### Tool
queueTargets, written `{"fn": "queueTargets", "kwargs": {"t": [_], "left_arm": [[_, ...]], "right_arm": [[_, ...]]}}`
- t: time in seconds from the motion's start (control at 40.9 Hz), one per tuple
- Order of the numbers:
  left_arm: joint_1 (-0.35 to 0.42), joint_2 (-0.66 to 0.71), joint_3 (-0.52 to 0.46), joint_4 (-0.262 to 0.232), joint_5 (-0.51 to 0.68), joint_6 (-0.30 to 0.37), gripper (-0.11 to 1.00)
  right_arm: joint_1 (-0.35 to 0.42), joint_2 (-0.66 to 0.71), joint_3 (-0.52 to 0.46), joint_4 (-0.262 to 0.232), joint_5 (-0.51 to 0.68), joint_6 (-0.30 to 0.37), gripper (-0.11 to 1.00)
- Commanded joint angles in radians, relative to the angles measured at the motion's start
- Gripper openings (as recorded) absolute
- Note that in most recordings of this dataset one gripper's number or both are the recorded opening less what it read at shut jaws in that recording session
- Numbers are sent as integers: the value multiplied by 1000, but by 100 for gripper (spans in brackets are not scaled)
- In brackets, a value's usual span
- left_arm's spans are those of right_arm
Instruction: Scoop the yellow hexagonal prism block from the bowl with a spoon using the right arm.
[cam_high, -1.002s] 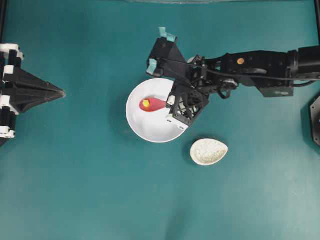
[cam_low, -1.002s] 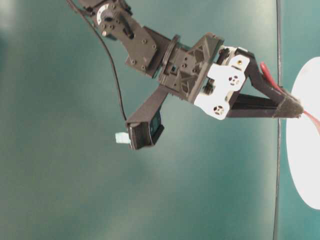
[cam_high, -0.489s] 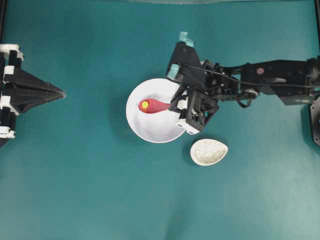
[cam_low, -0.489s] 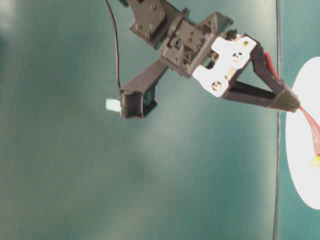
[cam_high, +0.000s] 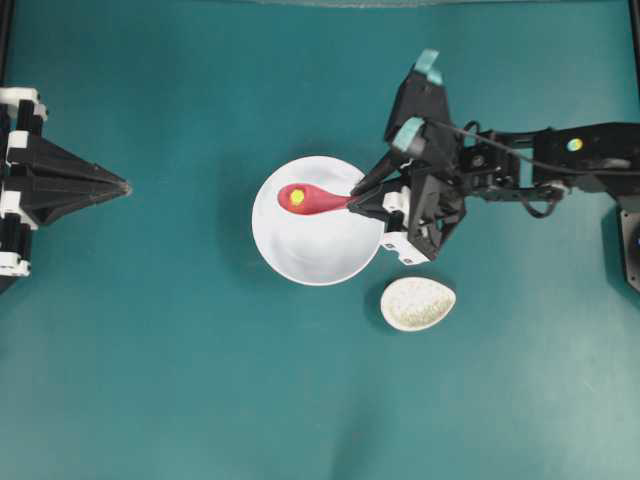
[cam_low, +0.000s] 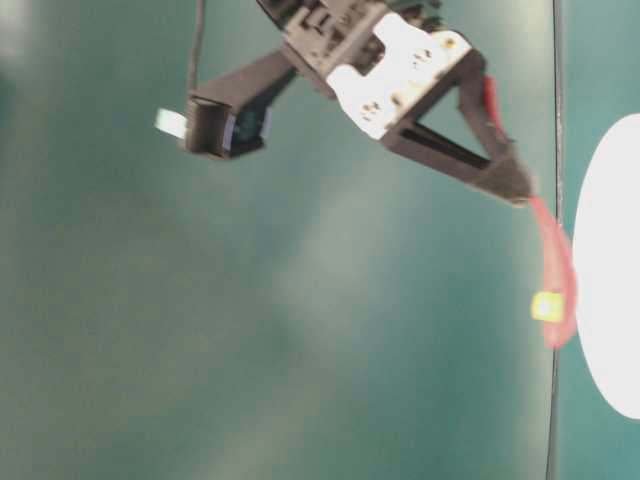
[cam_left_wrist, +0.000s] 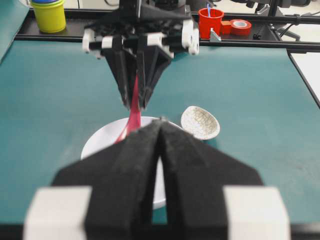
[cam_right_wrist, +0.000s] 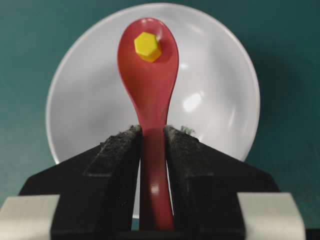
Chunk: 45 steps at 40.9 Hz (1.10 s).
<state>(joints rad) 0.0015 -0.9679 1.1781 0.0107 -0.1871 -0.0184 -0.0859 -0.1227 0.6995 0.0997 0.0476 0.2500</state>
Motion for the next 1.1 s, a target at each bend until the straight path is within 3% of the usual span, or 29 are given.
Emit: {"fn": "queueTargets", "kwargs": {"t": [0.0,0.318,1.076], "left_arm": [[2,8,-15,3,-6,0,-1],[2,8,-15,3,-11,-2,-1],[2,-2,-18,3,-20,0,-1]], "right_arm": [[3,-58,-11,-3,2,-6,23],[3,-169,-9,-41,23,-17,23],[3,-202,-5,-41,23,-21,23]]}}
